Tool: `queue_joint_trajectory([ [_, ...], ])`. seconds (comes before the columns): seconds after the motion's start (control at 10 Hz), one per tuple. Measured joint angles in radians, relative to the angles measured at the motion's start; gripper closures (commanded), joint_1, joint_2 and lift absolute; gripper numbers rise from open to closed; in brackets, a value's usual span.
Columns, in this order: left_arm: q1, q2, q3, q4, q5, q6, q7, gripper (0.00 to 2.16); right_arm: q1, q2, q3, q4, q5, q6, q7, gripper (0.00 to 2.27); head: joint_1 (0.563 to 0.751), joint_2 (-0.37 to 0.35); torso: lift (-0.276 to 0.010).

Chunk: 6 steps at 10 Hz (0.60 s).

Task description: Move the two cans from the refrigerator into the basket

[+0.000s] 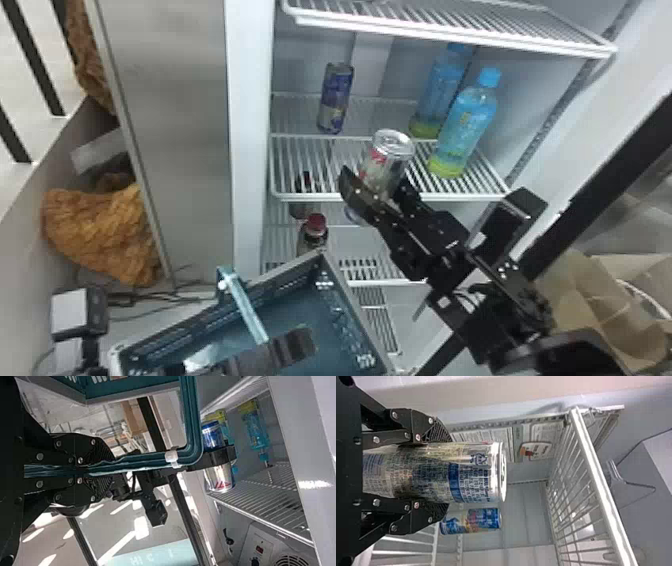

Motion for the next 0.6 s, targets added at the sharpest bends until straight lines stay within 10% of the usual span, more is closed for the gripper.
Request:
queue_joint_trajectory([
  [0.6, 0.000, -0.002, 0.002, 0.000, 0.000, 0.000, 0.000, 1.20, 0.090, -0.021, 0.025, -0.102, -0.039, 0.128, 0.067, 1.20, 0.695, -0.179, -0.035],
])
